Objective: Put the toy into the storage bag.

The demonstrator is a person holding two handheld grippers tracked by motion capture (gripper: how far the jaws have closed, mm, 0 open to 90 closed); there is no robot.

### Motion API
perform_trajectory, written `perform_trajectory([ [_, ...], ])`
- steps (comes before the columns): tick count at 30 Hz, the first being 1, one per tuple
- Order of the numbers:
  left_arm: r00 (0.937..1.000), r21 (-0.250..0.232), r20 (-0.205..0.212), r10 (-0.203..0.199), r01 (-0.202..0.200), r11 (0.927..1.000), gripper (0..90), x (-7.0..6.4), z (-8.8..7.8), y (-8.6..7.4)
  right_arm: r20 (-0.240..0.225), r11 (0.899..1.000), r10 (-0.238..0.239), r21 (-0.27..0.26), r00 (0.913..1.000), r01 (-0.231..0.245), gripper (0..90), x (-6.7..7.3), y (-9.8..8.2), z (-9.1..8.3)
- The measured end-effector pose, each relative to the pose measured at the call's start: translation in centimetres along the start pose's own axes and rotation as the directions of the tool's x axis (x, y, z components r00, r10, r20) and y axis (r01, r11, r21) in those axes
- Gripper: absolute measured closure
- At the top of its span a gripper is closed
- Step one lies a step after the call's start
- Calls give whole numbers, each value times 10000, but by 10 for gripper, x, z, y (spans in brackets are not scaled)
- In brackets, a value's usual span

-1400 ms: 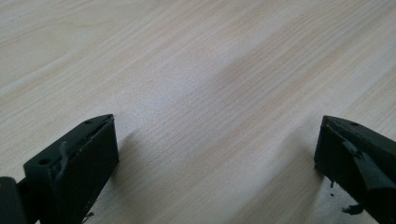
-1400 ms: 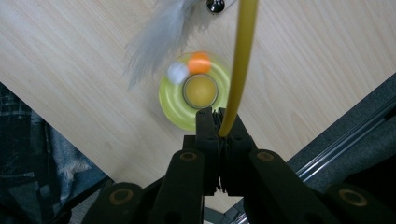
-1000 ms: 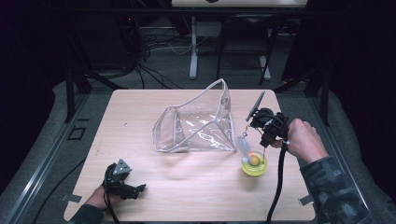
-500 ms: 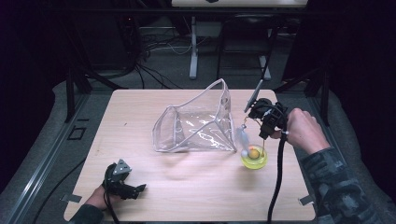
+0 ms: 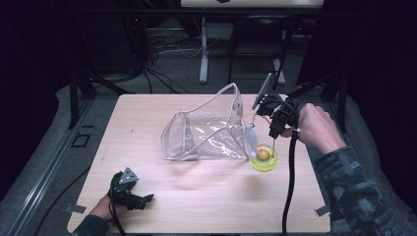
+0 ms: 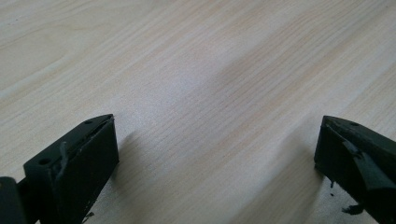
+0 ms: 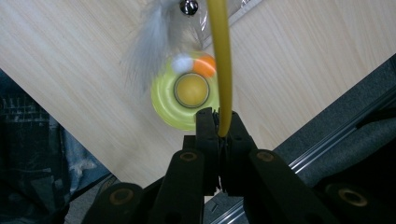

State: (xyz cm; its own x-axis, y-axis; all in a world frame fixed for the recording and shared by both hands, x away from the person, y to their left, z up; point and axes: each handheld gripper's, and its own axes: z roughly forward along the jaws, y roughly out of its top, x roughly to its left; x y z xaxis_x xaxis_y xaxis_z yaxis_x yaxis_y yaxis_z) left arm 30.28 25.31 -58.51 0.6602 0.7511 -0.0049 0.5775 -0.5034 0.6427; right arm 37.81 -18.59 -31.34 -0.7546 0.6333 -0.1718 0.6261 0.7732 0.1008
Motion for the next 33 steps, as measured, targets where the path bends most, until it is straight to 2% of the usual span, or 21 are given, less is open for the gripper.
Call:
perform_trajectory([
  [7, 10000, 16, 4, 6, -6, 10000, 0, 0, 0, 0, 162, 9999, 11, -117, 9999, -9, 879, -2, 5, -12],
  [18, 10000, 5, 20, 64, -64, 10000, 0, 0, 0, 0, -206, 9990, 170, -417, 9996, -179, 880, -9, 12, -24],
  [26, 9999, -27, 96, 138, -138, 9999, 0, 1, 1, 1, 142, 9990, 38, -443, 9999, -32, 880, -11, 16, -41],
  [33, 10000, -69, -10, 70, -70, 10000, 0, -1, 1, 0, -127, 9984, 138, -548, 9998, -145, 880, -14, 18, -48],
])
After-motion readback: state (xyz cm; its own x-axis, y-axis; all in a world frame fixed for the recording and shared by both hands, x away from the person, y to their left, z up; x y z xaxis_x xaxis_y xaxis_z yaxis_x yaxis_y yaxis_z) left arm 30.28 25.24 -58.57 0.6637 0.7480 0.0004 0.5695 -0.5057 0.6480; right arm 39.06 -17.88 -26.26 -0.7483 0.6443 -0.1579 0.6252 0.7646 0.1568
